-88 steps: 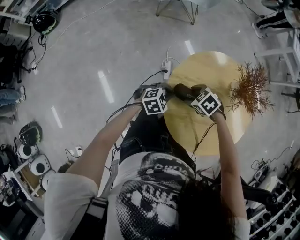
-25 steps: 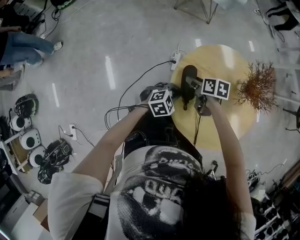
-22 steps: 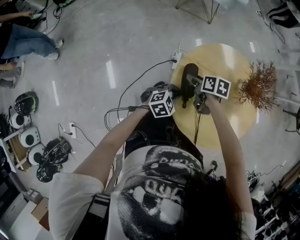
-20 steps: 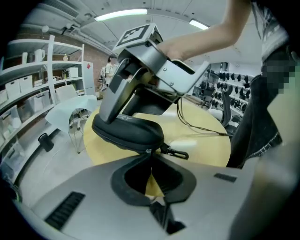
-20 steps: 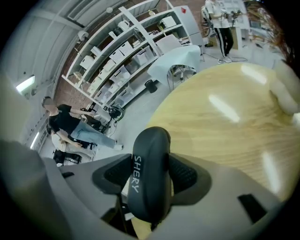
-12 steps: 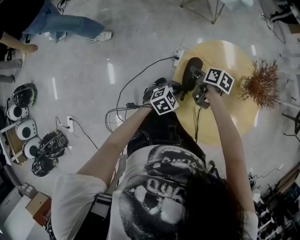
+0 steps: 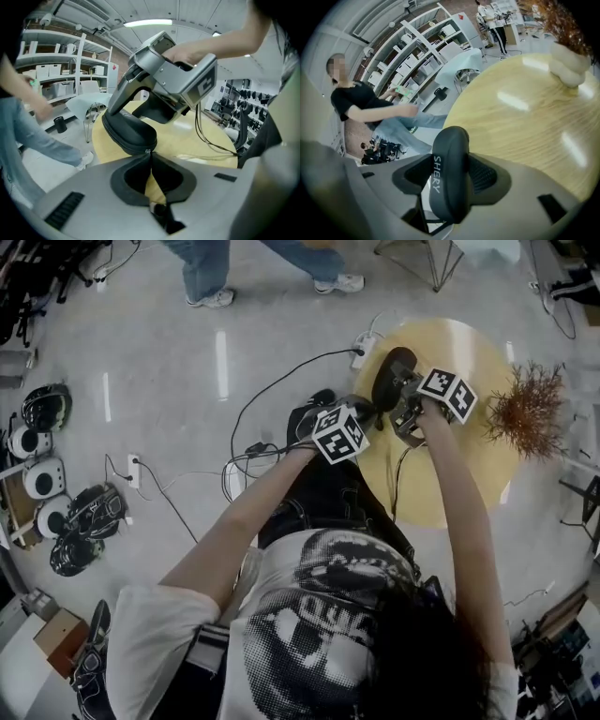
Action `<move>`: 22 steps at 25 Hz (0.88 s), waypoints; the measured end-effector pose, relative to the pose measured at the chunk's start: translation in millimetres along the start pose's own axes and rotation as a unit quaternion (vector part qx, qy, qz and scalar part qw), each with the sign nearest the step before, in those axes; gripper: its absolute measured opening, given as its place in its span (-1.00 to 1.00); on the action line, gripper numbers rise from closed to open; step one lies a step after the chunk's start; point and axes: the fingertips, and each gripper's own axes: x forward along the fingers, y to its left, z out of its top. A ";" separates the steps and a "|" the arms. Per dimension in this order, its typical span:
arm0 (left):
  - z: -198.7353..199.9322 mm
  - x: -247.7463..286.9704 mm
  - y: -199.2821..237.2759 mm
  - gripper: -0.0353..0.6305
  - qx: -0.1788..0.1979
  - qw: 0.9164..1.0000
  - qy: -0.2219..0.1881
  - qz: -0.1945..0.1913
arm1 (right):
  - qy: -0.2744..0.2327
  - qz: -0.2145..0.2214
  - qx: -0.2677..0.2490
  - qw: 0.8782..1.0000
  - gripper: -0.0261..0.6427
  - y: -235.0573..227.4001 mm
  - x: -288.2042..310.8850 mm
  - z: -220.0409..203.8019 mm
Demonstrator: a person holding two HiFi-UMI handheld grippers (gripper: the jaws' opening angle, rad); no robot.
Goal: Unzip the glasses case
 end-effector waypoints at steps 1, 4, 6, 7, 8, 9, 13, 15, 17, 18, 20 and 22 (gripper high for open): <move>0.5 -0.2 0.1 -0.85 -0.001 1.000 -0.002 0.001 | -0.001 0.000 -0.004 1.000 -0.18 0.5 -0.2 0.5; -0.3 0.2 0.8 -0.85 0.002 1.000 -0.004 0.001 | -0.001 0.002 -0.025 1.000 -0.17 2.0 1.3 1.6; -2.8 -0.9 0.1 -0.85 0.006 1.000 -0.001 0.003 | -0.002 0.006 -0.039 0.999 -0.15 2.3 2.6 0.1; -4.3 -2.1 -0.6 -0.84 0.006 1.000 0.000 0.004 | -0.003 0.009 -0.045 0.999 -0.14 2.2 2.7 -1.0; -5.6 -3.9 -1.7 -0.83 0.004 1.000 0.001 0.004 | -0.004 0.012 -0.049 0.999 -0.13 1.9 2.4 -2.0; -6.3 -6.3 -2.9 -0.80 0.000 1.000 0.000 0.003 | -0.005 0.016 -0.052 0.999 -0.12 1.6 2.0 -3.0; -4.3 -21.7 -6.9 -0.70 -0.011 1.000 -0.007 0.007 | 0.001 0.037 -0.041 0.998 -0.06 1.7 2.1 -9.8; -0.1 -30.3 -6.6 -0.70 -0.010 1.000 -0.010 0.014 | 0.000 0.048 -0.035 0.998 -0.08 4.1 -0.7 -10.9; 4.6 -38.5 -4.5 -0.70 -0.009 1.000 -0.013 0.023 | -0.002 0.055 -0.053 0.997 -0.07 6.9 -6.6 -11.9; 6.2 -42.5 -3.6 -0.70 -0.009 0.999 -0.014 0.027 | -0.003 0.058 -0.067 0.996 -0.07 7.6 -10.5 -13.4; 7.7 -50.6 -3.0 -0.70 -0.014 0.999 -0.021 0.035 | -0.007 0.063 -0.093 0.994 -0.07 6.2 -18.8 -18.5; 9.3 -59.5 -3.4 -0.70 -0.025 0.998 -0.031 0.041 | -0.015 0.072 -0.111 0.991 -0.08 4.0 -28.8 -24.7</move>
